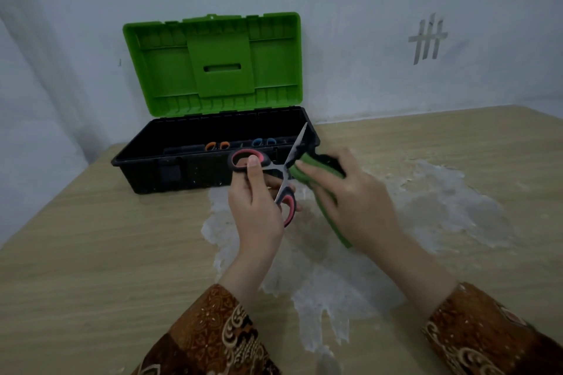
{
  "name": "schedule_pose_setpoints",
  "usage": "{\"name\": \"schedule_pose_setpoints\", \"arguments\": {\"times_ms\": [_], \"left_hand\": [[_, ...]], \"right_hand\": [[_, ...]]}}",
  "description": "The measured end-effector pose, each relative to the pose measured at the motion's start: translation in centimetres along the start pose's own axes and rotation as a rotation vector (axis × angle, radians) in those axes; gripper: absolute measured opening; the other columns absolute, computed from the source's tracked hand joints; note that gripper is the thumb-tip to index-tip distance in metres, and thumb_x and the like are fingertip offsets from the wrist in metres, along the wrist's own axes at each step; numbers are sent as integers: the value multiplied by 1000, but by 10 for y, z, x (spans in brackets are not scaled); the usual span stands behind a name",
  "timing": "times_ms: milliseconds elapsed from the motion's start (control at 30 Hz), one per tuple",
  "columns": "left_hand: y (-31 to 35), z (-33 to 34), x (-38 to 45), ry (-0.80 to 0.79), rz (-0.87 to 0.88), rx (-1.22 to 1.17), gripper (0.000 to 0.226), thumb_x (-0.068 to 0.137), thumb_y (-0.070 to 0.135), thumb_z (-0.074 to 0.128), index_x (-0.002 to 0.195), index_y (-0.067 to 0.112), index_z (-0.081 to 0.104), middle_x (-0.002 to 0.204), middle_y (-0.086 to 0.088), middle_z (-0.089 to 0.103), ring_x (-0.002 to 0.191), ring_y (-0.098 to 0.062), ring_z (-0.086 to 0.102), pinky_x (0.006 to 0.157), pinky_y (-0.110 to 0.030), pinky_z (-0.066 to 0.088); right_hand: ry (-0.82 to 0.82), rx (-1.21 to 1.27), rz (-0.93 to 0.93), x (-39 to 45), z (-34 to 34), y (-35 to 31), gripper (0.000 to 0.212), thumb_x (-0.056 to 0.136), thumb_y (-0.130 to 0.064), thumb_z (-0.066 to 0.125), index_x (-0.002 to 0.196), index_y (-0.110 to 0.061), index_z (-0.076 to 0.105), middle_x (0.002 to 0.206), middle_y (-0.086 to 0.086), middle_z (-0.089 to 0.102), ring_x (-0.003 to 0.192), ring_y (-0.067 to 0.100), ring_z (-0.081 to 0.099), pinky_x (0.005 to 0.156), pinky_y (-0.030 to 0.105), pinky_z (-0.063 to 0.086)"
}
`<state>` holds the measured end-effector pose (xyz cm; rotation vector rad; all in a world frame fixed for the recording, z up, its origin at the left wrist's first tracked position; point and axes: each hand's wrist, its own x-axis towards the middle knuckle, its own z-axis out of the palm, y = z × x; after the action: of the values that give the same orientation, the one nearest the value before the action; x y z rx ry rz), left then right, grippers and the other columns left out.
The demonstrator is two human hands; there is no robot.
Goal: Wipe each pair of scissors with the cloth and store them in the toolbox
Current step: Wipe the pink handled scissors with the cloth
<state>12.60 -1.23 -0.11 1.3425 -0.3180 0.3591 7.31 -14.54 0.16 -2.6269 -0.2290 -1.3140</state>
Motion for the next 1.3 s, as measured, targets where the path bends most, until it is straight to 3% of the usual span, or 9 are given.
{"name": "schedule_pose_setpoints", "arguments": {"times_ms": [67, 167, 233, 433, 533, 667, 867, 1133, 1300], "left_hand": [[3, 0, 0, 2, -18, -24, 35, 100, 48, 38, 88, 22, 58, 75, -25, 65, 60, -50, 59, 55, -55, 51], [11, -1, 0, -12, -43, -86, 32, 103, 39, 35, 87, 17, 52, 67, -20, 64, 45, -36, 58, 38, -28, 40], [13, -1, 0, -21, -48, -99, 31, 103, 36, 34, 87, 17, 51, 66, -19, 61, 40, -29, 56, 35, -22, 36], [5, -2, 3, 17, -95, -47, 34, 103, 39, 36, 85, 15, 53, 75, -28, 57, 61, -56, 55, 39, -28, 37], [1, -2, 2, 11, -64, -18, 36, 103, 41, 35, 89, 14, 55, 75, -27, 60, 61, -48, 59, 41, -27, 40], [-4, 2, -2, 12, -44, -18, 34, 100, 46, 39, 83, 25, 58, 75, -22, 62, 65, -53, 59, 53, -47, 46], [4, 1, 0, -4, -108, -87, 31, 102, 41, 37, 86, 20, 54, 75, -22, 55, 65, -62, 53, 42, -29, 37], [2, -3, 2, 10, -91, -51, 36, 103, 39, 35, 86, 12, 52, 79, -36, 54, 65, -57, 55, 37, -21, 37], [-1, 1, -1, -19, -68, 15, 29, 101, 38, 38, 86, 22, 57, 67, -7, 55, 59, -28, 56, 50, -29, 40]], "right_hand": [[-40, -17, 24, -1, 7, -4, 34, 89, -14, 60, 121, -24, 64, 111, 14, 58, 59, 27, 59, 44, 34, 52], [3, -64, 76, -1, 6, 5, 35, 85, -8, 64, 117, -22, 67, 109, 14, 59, 52, 23, 54, 39, 31, 48], [18, -78, 131, -1, 3, 13, 33, 85, -5, 64, 114, -21, 69, 105, 15, 59, 45, 22, 49, 36, 31, 46], [20, -91, 308, -3, -8, 39, 28, 87, -9, 63, 112, -19, 69, 103, 14, 59, 48, 24, 51, 40, 33, 48], [102, -3, 181, 1, -11, 27, 28, 85, -9, 66, 111, -17, 70, 105, 12, 61, 58, 23, 58, 47, 28, 51], [2, 8, -15, -2, 7, 1, 32, 87, -12, 64, 117, -23, 67, 110, 14, 60, 64, 27, 61, 48, 34, 55], [14, -7, 55, -4, 8, 21, 26, 88, -12, 66, 113, -19, 69, 104, 14, 61, 53, 23, 56, 41, 30, 50], [22, -98, 220, -5, -2, 46, 22, 88, -23, 66, 109, -23, 70, 99, 6, 62, 53, 21, 56, 41, 28, 45], [112, 79, -29, -1, -6, 14, 26, 91, -30, 57, 112, -24, 71, 104, 10, 64, 69, 20, 62, 54, 27, 55]]}}
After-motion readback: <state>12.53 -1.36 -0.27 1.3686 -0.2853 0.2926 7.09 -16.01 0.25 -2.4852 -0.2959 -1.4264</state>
